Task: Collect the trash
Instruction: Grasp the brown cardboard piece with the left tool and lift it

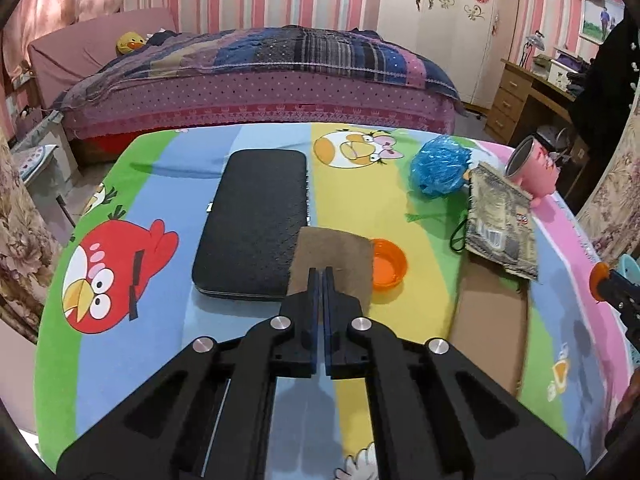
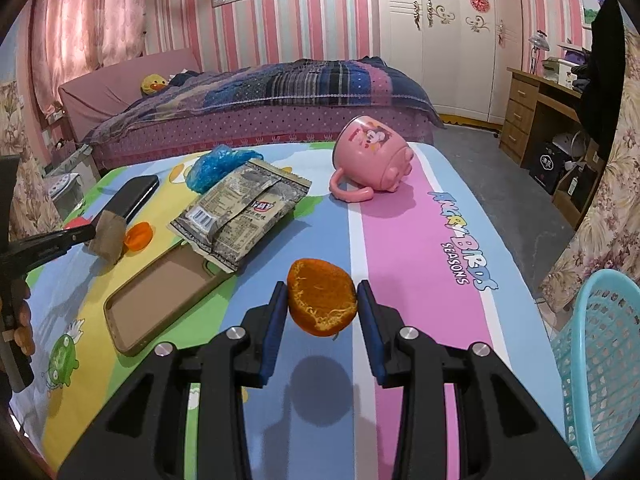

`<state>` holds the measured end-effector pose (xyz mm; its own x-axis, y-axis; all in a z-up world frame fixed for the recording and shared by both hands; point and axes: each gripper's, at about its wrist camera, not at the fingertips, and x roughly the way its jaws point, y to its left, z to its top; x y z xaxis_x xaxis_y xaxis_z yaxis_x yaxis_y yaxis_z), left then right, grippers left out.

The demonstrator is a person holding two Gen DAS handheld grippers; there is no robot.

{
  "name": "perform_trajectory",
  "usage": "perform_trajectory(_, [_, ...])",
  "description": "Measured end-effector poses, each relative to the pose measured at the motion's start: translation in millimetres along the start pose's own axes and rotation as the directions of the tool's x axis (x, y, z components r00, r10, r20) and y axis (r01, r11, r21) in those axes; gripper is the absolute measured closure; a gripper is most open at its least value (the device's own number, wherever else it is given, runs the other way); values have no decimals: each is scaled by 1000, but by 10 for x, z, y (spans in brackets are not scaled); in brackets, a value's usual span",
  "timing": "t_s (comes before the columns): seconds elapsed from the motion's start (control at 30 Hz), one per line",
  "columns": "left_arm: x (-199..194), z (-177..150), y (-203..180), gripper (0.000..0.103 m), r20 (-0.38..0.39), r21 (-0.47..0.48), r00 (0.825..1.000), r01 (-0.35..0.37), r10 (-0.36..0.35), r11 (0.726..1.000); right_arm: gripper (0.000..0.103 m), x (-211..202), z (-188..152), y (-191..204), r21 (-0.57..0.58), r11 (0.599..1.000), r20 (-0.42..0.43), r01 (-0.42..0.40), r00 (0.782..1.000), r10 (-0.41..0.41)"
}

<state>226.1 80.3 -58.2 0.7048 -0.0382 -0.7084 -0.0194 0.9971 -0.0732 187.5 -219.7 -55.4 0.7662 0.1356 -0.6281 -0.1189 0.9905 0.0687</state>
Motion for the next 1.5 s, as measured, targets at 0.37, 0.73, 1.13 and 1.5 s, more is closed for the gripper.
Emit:
perform_trajectory(0.37, [65, -76, -187, 74, -24, 48, 1000, -16, 17, 999, 67, -39, 33, -100, 25, 1000, 22, 4, 1000, -4])
perform_trajectory(0.73, [239, -110, -179, 35, -65, 20, 995, -74, 75, 997, 67, 26, 32, -188, 50, 999, 12, 2, 1000, -2])
perform_trajectory(1.13, [58, -139, 38, 52, -79, 21, 994, -74, 76, 997, 67, 74, 28, -200, 54, 999, -1, -4, 1000, 4])
perform_trajectory(1.5, [58, -208, 19, 72, -101, 45, 994, -41, 45, 998, 67, 82, 27, -70, 3, 1000, 5, -1, 1000, 1])
